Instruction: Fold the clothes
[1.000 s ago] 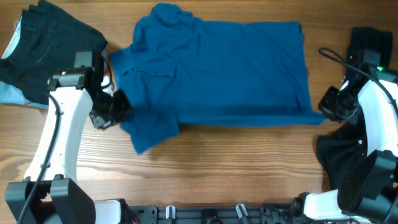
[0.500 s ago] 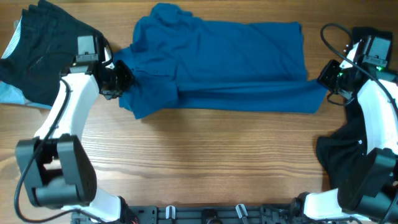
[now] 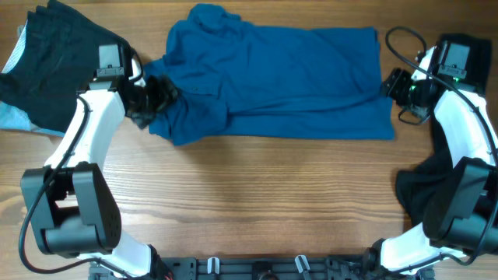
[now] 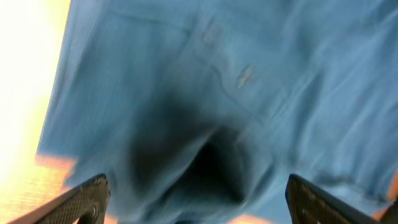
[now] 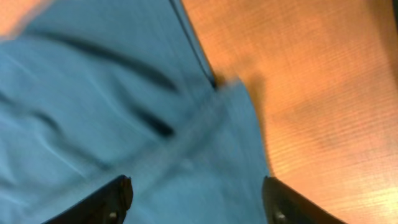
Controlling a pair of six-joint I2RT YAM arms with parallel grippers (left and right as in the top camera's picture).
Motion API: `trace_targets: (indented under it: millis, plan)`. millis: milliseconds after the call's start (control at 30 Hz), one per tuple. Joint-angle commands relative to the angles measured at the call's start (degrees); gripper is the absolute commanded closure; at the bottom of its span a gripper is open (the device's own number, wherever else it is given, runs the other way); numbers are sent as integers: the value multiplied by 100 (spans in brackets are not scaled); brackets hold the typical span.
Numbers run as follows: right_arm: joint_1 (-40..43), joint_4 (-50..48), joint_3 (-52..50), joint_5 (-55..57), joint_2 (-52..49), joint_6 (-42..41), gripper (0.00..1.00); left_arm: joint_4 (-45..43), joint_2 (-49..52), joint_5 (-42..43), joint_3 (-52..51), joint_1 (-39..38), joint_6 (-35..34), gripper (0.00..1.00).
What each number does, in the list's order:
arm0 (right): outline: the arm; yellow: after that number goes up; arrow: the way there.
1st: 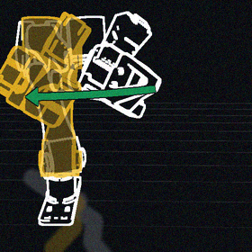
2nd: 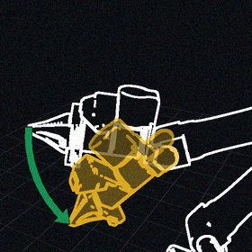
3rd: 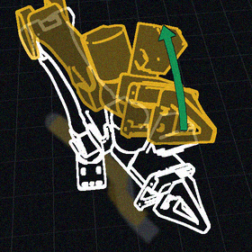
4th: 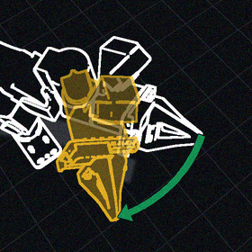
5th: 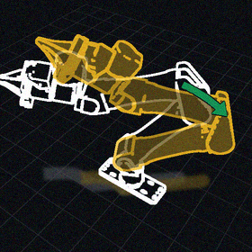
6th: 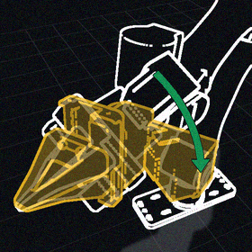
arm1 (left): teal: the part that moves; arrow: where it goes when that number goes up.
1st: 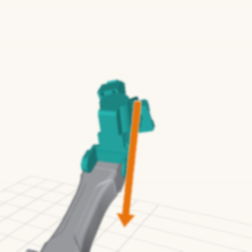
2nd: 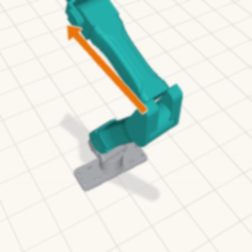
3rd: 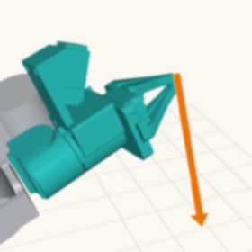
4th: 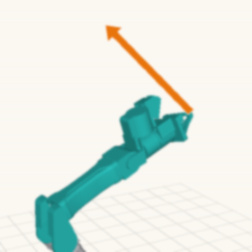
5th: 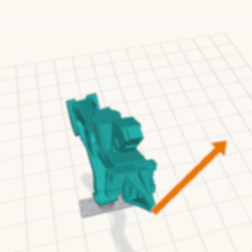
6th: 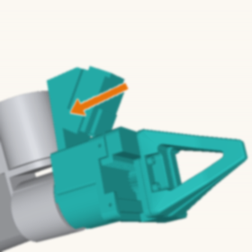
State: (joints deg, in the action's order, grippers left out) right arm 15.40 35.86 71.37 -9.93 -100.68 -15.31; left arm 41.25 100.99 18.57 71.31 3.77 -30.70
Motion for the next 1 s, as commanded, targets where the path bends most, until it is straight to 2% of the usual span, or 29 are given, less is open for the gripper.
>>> trace_targets:
  millis: [0, 133, 200, 267, 367, 467, 500, 633, 800, 867, 967]
  plan:
    - [-22, 372, -48, 863, -192, 33, 25, 695, 42, 221, -7, -52, 511, 10]
    - [-17, 450, -345, 835, -236, 28, 26, 1228, 39, 177, -7, -55, 802, 14]
    - [-17, 304, -564, 684, -236, 24, 31, 1239, 42, 179, -7, -57, 802, 15]
    - [-17, 87, -813, 461, -236, 28, 41, 1239, 42, 177, -9, -72, 802, 17]
    - [-17, -142, -1110, 428, -240, 26, 45, 1233, 42, 177, -13, -181, 802, 17]
    - [-17, -417, -1392, 431, -240, 26, 68, 1220, 81, 144, -13, -389, 800, 20]
    - [-17, -542, -1517, 431, -240, 24, 79, 1237, 120, 20, -17, -501, 798, 20]
    - [-17, -636, -1720, 435, -240, 15, 83, 1222, 258, -553, -197, -809, 787, 20]
    - [-17, -632, -1729, 455, -240, 13, 92, 1119, 420, -669, -289, -918, 776, 23]
    - [-17, -625, -1729, 455, -240, 13, 93, 994, 420, -667, -289, -918, 774, 35]
    - [-17, -625, -1729, 455, -240, 17, 93, 874, 420, -667, -289, -918, 776, 65]
